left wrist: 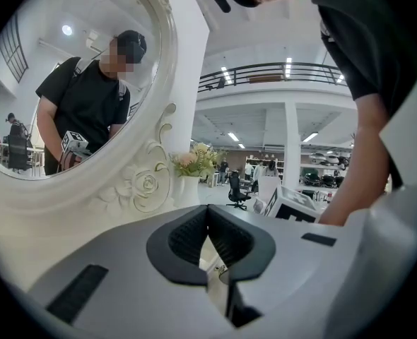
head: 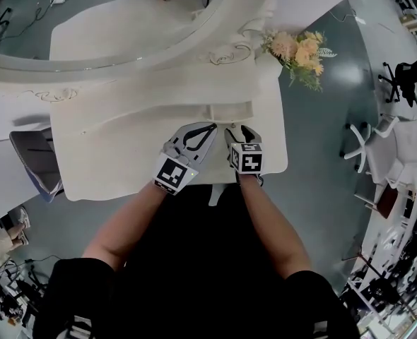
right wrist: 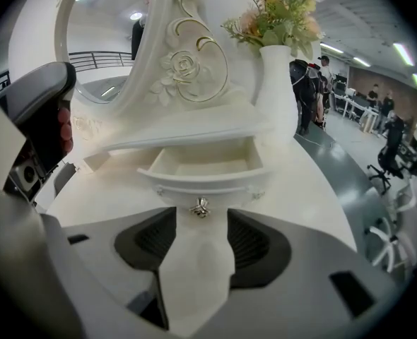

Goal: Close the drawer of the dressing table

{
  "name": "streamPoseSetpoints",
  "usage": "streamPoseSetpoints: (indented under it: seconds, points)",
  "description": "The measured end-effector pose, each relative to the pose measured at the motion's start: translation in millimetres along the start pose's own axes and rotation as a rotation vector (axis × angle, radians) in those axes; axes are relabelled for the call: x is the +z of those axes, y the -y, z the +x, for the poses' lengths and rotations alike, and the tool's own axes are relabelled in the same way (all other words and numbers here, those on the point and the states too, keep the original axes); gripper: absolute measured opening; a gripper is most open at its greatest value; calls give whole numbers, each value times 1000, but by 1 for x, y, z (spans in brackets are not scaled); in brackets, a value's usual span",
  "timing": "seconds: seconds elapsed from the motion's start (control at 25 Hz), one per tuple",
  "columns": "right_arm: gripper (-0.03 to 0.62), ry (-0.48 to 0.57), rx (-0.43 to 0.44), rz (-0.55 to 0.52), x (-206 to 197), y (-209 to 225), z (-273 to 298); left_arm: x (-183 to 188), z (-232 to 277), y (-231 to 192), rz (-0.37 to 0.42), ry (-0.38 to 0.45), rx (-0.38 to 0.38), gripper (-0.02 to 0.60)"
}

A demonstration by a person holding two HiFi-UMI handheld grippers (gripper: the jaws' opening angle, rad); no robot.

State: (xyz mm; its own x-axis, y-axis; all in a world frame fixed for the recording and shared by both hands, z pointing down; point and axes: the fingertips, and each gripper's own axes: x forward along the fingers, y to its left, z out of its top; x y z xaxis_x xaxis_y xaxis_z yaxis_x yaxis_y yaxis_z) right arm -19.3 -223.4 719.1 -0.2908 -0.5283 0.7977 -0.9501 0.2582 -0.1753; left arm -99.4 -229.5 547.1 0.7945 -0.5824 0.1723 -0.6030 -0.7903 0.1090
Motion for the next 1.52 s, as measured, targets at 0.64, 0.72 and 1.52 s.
streamPoseSetpoints:
  seconds: [0.64,0.72,1.52]
  points:
    - [97,-24,-15,-4,2,-2,14,-7,-3,-10,-23,-12,29,-6]
    - [97,-27,-15,3,2,-1,14,-7,-3,-11,-23,-11,29,-6]
    - [95,-3,-31,26,37,4,31,-6,-2,-27,-33,-18,39,-6]
